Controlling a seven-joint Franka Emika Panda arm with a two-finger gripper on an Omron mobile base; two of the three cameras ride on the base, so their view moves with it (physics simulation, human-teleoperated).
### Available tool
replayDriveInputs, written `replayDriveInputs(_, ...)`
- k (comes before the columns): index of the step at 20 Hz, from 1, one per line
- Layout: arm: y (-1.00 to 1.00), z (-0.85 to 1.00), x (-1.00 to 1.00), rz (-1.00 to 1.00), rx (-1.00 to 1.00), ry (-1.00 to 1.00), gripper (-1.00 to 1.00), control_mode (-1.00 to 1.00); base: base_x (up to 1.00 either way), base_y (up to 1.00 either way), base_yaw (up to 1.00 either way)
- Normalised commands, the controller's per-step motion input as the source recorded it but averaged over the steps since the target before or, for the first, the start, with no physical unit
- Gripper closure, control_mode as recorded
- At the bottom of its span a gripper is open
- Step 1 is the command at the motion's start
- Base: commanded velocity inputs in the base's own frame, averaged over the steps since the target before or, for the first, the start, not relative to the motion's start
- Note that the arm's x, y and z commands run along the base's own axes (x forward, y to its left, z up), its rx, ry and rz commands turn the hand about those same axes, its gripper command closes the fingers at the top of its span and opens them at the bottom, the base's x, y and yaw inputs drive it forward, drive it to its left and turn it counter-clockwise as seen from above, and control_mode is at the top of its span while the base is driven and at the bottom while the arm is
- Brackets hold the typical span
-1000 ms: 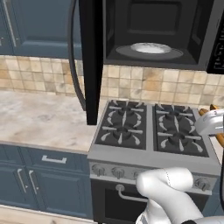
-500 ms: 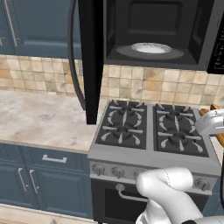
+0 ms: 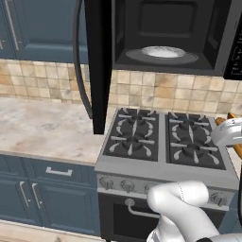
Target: Pick the hotdog bun from the counter and place it in the microwave. Then turn on the microwave.
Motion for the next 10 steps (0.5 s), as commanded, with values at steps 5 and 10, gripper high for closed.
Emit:
replayDriveInputs(5, 0.00, 0.00, 0.00, 0.00, 0.00, 0.00, 1.00, 1.00, 0.11, 0.00, 0.00)
replayDriveInputs(10, 0.00, 0.00, 0.00, 0.00, 0.00, 0.00, 1.00, 1.00, 0.06, 0.00, 0.00)
